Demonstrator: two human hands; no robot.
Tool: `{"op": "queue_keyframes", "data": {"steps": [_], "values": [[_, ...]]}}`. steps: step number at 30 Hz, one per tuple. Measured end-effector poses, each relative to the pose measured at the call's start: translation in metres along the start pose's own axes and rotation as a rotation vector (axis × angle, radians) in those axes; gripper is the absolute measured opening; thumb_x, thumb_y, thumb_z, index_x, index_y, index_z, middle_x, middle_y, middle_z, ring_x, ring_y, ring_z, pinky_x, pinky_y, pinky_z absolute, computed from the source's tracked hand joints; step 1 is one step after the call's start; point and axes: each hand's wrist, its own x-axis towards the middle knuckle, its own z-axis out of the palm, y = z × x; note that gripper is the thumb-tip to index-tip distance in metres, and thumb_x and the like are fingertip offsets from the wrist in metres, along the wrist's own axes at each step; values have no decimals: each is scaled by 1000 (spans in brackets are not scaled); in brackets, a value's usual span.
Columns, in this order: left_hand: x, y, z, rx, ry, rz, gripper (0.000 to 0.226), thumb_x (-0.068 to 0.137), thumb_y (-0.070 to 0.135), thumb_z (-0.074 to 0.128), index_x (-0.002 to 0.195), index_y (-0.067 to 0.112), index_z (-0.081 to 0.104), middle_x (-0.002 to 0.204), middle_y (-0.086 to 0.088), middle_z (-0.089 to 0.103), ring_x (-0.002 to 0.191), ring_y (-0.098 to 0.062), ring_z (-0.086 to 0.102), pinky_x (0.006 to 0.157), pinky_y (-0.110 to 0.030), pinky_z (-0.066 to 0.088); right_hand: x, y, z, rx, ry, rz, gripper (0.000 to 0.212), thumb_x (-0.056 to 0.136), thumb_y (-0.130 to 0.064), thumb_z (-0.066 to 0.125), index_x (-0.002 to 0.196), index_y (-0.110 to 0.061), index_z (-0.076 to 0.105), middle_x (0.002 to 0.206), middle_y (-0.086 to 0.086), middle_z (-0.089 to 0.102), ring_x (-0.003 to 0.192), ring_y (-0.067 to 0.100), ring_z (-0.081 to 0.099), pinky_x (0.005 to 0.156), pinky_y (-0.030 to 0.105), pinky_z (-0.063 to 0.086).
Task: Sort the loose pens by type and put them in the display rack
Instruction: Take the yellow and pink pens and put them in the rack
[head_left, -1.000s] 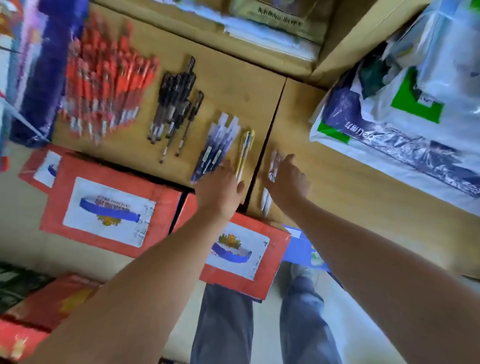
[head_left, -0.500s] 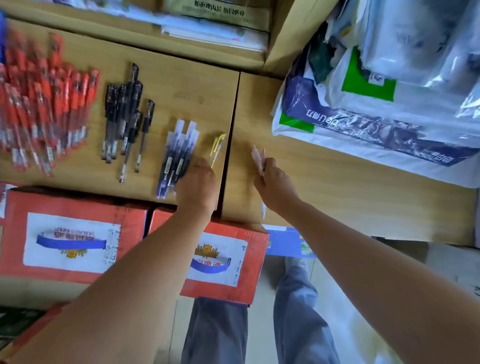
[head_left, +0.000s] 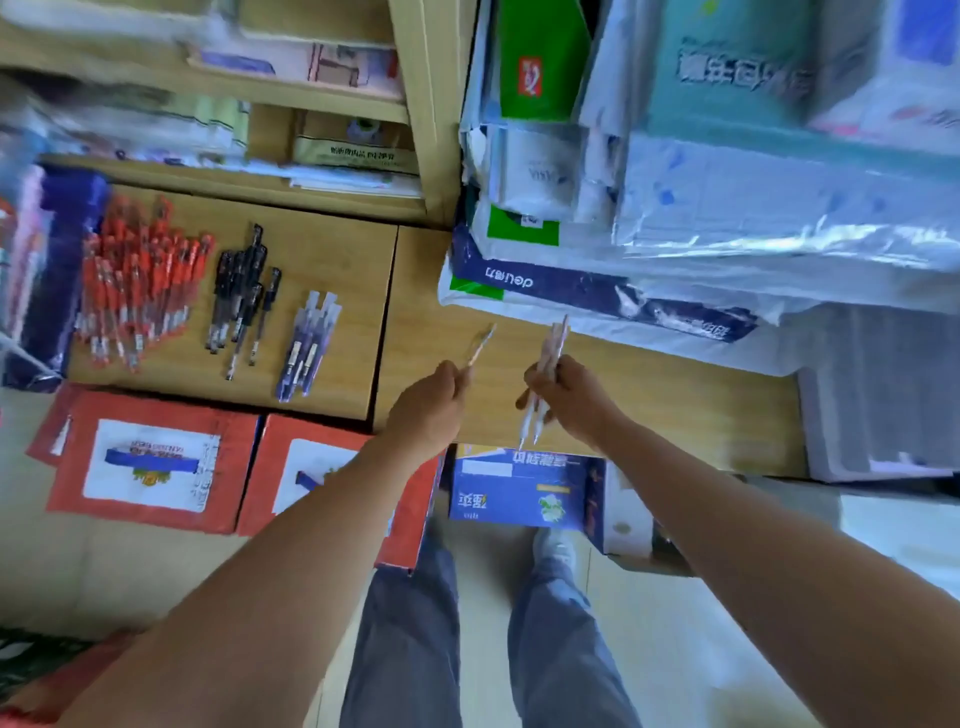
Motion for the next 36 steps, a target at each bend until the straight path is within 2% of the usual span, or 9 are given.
{"op": "queue_keyframes", "data": {"steps": [7,10,16,21,24,27,30,34,36], "values": [[-61,120,6,-157,-45,8,25,104,30,30,103,9,44,87,-12,56,77,-29,53,67,-37,39,-105,-14,-97,159,50,-23,6,95,-3,53,101,-1,52,93,20,67,69,11,63,51,16,50],[-81,165,6,-223,-88,51,19,103,29,30,98,14,42,81,-7,49,67,-22,45,65,-34,37,-142,-12,-129,215,104,-23,10,95,-3,54,104,2,53,94,20,66,72,13,64,53,17,52],[-117,239,6,-100,-167,167,20,104,31,29,99,15,40,76,0,43,65,-18,41,63,-32,33,-195,1,-179,338,256,-1,14,93,-15,61,94,-1,59,81,10,71,71,25,69,81,42,58],[-142,302,15,-13,-164,250,22,100,32,38,95,12,46,85,-7,50,76,-24,48,66,-32,35,-241,4,-214,503,404,-43,10,92,-11,62,86,-2,60,76,13,66,63,20,65,72,33,60],[-157,345,25,36,-179,313,30,95,40,49,87,12,53,74,-4,50,70,-23,49,59,-31,33,-267,8,-239,661,522,-53,10,90,-10,64,89,0,61,74,10,65,58,14,64,58,24,58],[-163,387,43,39,-232,390,30,92,42,55,79,15,56,64,0,48,62,-21,48,53,-30,30,-295,20,-276,672,584,-79,16,91,-11,63,97,4,63,74,10,65,63,17,64,66,28,59],[-170,435,71,-27,-250,391,26,90,39,61,76,17,55,74,0,52,66,-19,50,56,-28,33,-321,42,-322,711,577,-135,9,93,-5,58,85,-1,59,73,11,62,55,11,65,56,22,56],[-191,509,119,-207,-340,361,21,92,27,63,76,14,59,51,7,50,37,-3,34,36,-17,22,-352,80,-389,731,564,-151,10,92,-4,59,89,4,55,78,18,61,58,14,67,58,23,57],[-199,546,146,-219,-360,364,21,91,26,64,79,10,63,53,6,58,33,-1,31,35,-16,21,-370,102,-423,759,559,-143,10,92,-5,60,90,4,56,83,21,63,67,22,67,64,27,59]]}}
